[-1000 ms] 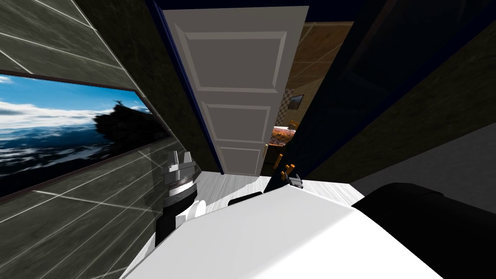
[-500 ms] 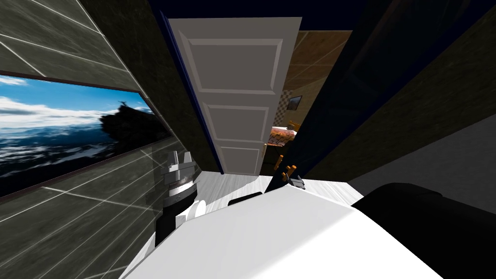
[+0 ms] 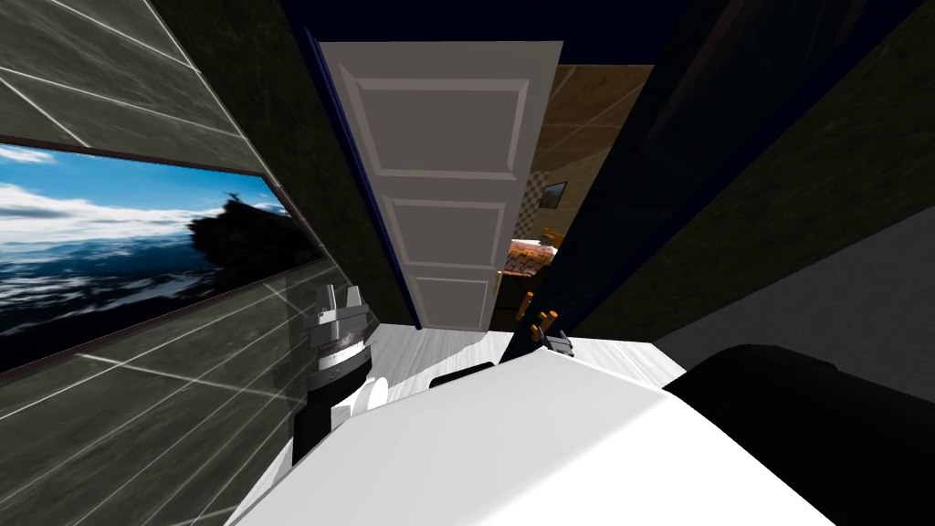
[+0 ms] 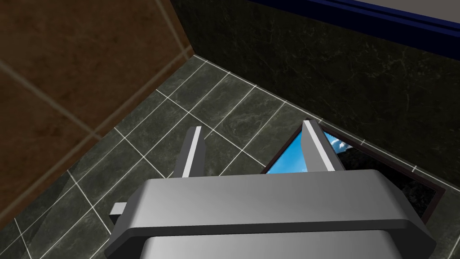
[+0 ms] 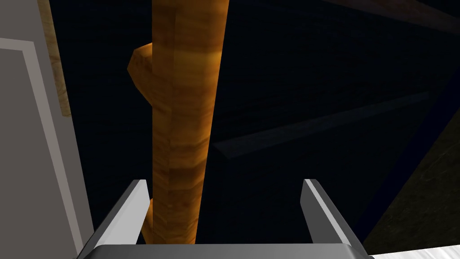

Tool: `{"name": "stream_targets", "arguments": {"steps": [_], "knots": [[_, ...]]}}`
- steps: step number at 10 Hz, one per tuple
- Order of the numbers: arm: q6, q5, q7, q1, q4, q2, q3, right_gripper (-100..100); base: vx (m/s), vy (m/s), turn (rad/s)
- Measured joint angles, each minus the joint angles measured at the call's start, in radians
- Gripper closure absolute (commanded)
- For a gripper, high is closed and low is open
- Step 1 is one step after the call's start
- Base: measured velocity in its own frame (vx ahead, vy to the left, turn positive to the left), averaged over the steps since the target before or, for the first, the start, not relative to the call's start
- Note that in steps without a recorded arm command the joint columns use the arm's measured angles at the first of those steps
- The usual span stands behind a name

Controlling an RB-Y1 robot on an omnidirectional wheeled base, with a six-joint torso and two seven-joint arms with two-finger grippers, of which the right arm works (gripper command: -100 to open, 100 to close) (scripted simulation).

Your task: Pull the door open

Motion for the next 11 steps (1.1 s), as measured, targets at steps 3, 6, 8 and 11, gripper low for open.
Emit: {"name": "stream_targets", "arguments": {"steps": [3, 6, 8, 11], "knots": [[-0.024, 0.014, -0.027, -0.017, 0.024, -0.011, 0.022, 100, -0.107, -0.032, 0.164], [-0.064, 0.041, -0.062, -0.031, 0.011, -0.028, 0.061, 100, -0.184, -0.099, 0.201], [-0.084, 0.061, -0.092, -0.032, 0.011, -0.045, 0.091, 100, -0.218, -0.123, 0.235], [-0.118, 0.095, -0.141, -0.034, 0.007, -0.075, 0.143, 100, -0.220, -0.117, 0.255]]}}
